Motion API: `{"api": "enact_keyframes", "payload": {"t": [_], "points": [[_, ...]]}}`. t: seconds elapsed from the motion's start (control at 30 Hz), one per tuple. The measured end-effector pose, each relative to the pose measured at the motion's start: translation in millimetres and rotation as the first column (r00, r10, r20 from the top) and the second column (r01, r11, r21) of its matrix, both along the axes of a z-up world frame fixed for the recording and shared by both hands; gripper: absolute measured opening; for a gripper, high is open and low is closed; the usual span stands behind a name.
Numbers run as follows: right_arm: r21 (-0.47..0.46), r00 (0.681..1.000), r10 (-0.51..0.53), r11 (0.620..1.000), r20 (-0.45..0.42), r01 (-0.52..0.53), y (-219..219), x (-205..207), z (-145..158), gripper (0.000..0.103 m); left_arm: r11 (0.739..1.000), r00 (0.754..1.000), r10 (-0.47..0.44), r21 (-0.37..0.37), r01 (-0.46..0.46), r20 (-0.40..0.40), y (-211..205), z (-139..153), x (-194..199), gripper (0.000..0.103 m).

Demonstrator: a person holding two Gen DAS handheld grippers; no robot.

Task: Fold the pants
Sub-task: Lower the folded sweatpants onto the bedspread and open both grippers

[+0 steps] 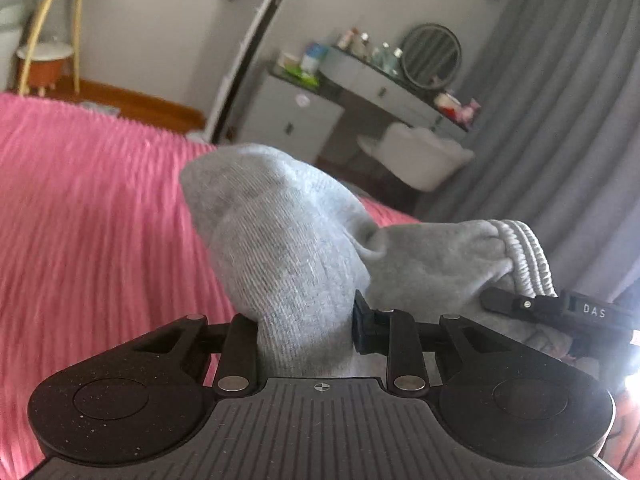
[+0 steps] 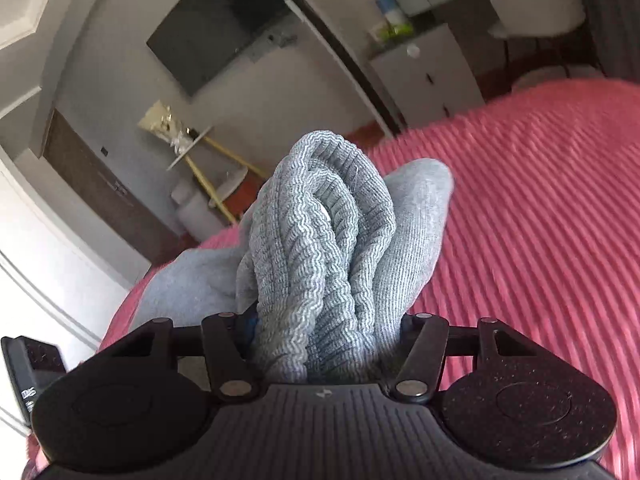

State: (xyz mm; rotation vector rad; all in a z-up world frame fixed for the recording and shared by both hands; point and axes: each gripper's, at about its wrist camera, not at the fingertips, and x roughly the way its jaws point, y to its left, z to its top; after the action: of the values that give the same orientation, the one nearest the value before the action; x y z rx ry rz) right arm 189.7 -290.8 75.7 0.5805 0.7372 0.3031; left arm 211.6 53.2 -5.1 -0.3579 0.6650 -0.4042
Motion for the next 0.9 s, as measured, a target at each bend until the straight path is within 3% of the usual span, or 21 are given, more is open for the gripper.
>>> {"api": "enact_keyframes", "payload": {"t": [0.03,0.1,0.13,0.23,0.3,0.37,0.5,0.57,0.63,0.7,0.77,0.83,0.9], "points": [[0.002,1.000,-0.005,1.000,0.012,0.005,0,10,-3,0.057,1.000,1.000,0.005,0.006,-0.005,0.011,0,-3,5,0.031],[-0.006,0.999,-0.033,0.999,0.019,0.033,-1,29,-14,0.058,0.998,0.999,0.047,0.033,-0.047,-0.010,2,-17,16,0.047],[-0.008,0.999,-0.041,0.999,0.007,0.042,-1,39,-23,0.064,0.992,0.993,0.107,0.079,-0.103,-0.053,4,-28,22,0.055],[-0.183,0.989,-0.134,0.976,-0.069,0.120,0,47,-46,0.080,0.962,0.965,0.225,0.188,-0.197,-0.138,18,-53,20,0.061],[-0.309,0.979,-0.201,0.934,-0.034,0.181,-3,40,-49,0.087,0.953,0.960,0.259,0.188,-0.236,-0.108,28,-57,6,0.063],[-0.329,0.980,-0.195,0.923,0.048,0.200,-5,21,-45,0.091,0.951,0.957,0.286,0.138,-0.277,-0.050,32,-50,-13,0.071],[-0.350,0.976,-0.183,0.912,0.121,0.215,12,-9,-46,0.094,0.976,0.979,0.202,0.077,-0.202,0.012,7,-32,-29,0.078],[-0.403,0.975,-0.167,0.890,0.149,0.214,29,-14,-50,0.094,0.987,0.993,0.115,0.110,-0.117,0.029,-18,-29,-32,0.086],[-0.464,0.976,-0.163,0.860,0.147,0.213,43,-18,-55,0.094,0.976,0.997,0.079,0.203,-0.083,0.027,-40,-35,-33,0.085],[-0.521,0.982,-0.140,0.833,0.127,0.186,52,-17,-62,0.094,0.952,0.998,0.055,0.303,-0.049,-0.010,-53,-49,-31,0.085],[-0.609,0.990,-0.117,0.781,0.074,0.137,58,-15,-75,0.094,0.915,0.993,0.086,0.400,-0.047,-0.080,-56,-71,-28,0.086],[-0.653,0.995,-0.094,0.755,-0.013,0.063,59,-11,-91,0.096,0.927,0.992,0.088,0.373,-0.049,-0.089,-50,-81,-34,0.086],[-0.627,0.994,-0.102,0.776,-0.032,0.059,55,-14,-93,0.096,0.939,0.988,0.102,0.340,-0.058,-0.113,-42,-81,-38,0.086]]}}
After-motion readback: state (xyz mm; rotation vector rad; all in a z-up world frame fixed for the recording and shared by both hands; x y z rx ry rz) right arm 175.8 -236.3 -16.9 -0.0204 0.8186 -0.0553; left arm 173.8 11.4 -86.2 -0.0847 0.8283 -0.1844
